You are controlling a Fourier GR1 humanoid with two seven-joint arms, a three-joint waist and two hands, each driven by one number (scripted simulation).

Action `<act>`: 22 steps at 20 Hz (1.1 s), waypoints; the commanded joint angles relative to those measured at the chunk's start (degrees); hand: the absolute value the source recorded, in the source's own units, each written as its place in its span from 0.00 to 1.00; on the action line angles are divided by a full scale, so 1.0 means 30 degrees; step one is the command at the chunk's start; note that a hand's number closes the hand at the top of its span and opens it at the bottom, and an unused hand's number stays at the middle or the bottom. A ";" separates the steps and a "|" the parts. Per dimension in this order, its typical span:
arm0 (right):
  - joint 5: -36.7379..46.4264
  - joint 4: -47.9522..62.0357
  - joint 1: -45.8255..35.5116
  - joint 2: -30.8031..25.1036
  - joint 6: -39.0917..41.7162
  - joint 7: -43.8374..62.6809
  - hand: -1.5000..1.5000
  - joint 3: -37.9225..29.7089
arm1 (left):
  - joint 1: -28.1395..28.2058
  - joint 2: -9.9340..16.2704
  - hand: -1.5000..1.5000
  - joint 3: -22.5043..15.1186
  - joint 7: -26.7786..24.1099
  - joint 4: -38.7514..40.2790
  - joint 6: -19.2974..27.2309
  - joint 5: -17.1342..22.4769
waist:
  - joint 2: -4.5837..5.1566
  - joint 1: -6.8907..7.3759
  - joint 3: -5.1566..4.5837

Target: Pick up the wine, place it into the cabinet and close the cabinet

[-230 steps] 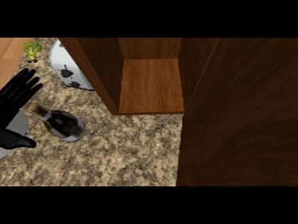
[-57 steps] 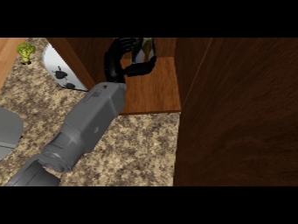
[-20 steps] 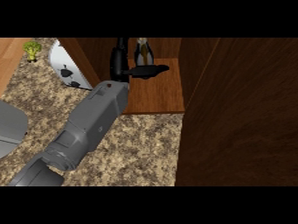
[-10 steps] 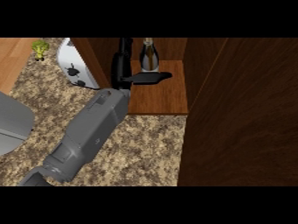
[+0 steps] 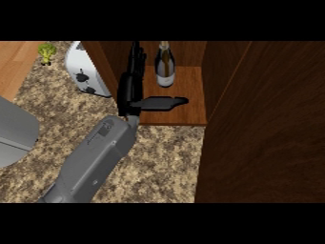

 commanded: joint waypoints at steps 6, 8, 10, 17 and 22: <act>-0.0031 -0.4156 0.0475 -0.0309 -0.0689 0.2011 0.00 0.0991 | 0.6143 -0.0074 0.00 -0.3060 0.1016 -0.7672 0.1655 -0.1166 | 0.0045 -0.0103 -0.0015; -0.1190 -0.4577 0.1299 -0.1092 0.0044 0.1226 0.00 -0.0103 | 0.6391 0.0570 0.00 -0.3108 0.1691 -0.9230 0.2063 -0.1354 | 0.0069 -0.0270 0.0015; -0.0892 -0.4473 0.1055 -0.0860 -0.0381 0.1601 0.00 0.0115 | 0.8716 0.1133 0.00 -0.3919 0.0791 -1.0789 0.1733 -0.1793 | 0.0099 -0.0190 -0.0002; -0.0859 -0.4012 0.0869 -0.2017 0.0926 0.2442 1.00 0.1155 | 1.2464 0.2128 0.00 -0.5150 0.0647 -1.4528 0.2433 -0.2639 | 0.0141 -0.0298 -0.0009; -0.1647 -0.2583 0.0980 -0.3272 0.3091 0.2354 1.00 0.3669 | 1.3681 0.3761 0.00 -0.4320 0.0707 -1.6055 0.2208 -0.2606 | 0.0165 -0.0194 -0.0006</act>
